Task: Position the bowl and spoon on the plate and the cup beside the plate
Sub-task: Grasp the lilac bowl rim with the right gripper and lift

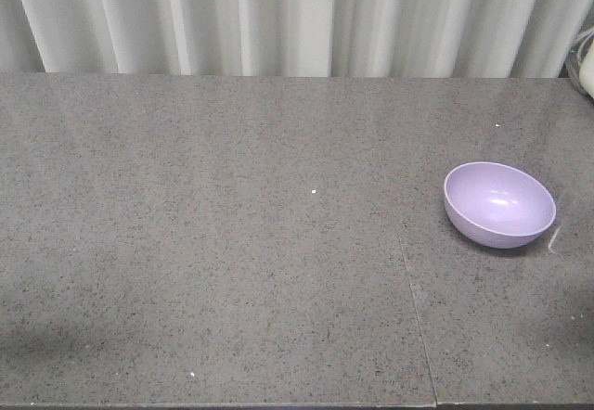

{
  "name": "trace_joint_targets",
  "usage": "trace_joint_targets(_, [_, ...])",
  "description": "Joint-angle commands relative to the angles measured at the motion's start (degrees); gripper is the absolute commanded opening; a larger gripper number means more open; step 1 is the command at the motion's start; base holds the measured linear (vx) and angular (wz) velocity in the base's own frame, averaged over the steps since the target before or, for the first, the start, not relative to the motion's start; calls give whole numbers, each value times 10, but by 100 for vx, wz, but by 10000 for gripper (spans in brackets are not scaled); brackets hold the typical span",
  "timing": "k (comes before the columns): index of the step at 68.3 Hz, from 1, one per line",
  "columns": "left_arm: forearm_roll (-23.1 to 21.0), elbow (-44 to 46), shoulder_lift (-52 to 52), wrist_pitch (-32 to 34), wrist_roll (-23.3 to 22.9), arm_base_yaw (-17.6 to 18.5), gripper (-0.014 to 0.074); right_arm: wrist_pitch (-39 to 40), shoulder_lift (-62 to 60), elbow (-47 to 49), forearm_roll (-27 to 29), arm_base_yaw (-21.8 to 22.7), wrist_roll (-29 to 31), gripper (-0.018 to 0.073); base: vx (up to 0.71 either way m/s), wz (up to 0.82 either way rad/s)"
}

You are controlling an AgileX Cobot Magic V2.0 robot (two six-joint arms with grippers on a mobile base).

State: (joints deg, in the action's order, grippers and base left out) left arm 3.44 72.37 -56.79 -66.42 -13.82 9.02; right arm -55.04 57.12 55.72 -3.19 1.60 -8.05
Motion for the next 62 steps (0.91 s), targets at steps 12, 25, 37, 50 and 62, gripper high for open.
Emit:
trace_joint_targets(12, [2,12,6,32,-5,4,-6,82,119,83,-12,23,-2,473,0,0])
trace_joint_targets(25, [2,12,6,32,-5,4,-6,116,216,122,-12,51,12,473,0,0])
trace_joint_targets(37, [2,12,6,35,-5,4,-6,143,295,147,-10,56,36,473,0,0])
trace_joint_targets(50, [2,12,6,36,-5,4,-6,166,355,164,-6,56,47,473,0,0])
trace_joint_targets(62, [2,12,6,36,-5,4,-6,188,398,164,24,56,70,473,0,0])
